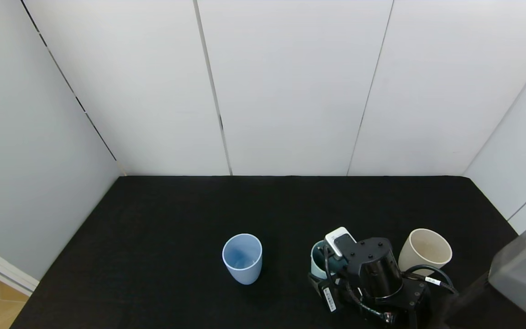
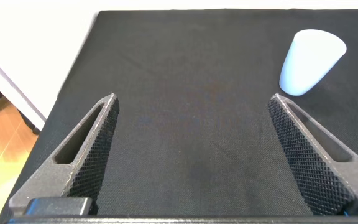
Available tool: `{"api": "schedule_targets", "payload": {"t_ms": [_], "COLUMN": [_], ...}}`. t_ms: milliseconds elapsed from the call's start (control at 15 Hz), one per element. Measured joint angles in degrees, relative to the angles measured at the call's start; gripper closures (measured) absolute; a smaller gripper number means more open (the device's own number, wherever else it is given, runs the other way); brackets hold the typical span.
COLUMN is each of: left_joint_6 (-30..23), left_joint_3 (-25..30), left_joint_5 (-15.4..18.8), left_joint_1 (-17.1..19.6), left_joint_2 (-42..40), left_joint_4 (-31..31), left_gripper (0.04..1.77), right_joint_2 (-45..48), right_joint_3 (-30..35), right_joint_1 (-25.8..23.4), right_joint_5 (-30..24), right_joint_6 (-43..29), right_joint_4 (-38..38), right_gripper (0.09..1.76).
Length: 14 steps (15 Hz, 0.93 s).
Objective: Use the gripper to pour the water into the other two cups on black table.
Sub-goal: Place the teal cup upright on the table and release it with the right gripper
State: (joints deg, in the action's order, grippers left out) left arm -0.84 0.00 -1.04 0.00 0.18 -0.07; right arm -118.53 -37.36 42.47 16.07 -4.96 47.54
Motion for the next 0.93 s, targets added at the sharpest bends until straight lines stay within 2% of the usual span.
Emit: {"api": "schedule_targets", "payload": {"t_ms": [467, 667, 933], "left_joint_6": [0.00, 0.00, -0.04], "left_joint_3": [0.00, 0.00, 0.00], "left_joint_5": [0.02, 0.00, 0.05], "left_joint_1": [0.00, 0.00, 0.00], "left_joint_2": [0.00, 0.00, 0.00], "left_joint_4": [0.02, 0.02, 0.00], "left_gripper": [0.09, 0.09, 0.09], "right_joint_2": [-0.05, -0.07, -0.10], "right_joint_3": [0.54, 0.24, 0.11], "right_joint_1": [-0.05, -0.09, -0.13], "right_joint_5": [-0.06, -0.02, 0.09], "right_joint_6": [0.12, 0.06, 0.09], "right_joint_4": [0.35, 0.33, 0.24], "right_gripper": [0.67, 0.50, 0.36]}}
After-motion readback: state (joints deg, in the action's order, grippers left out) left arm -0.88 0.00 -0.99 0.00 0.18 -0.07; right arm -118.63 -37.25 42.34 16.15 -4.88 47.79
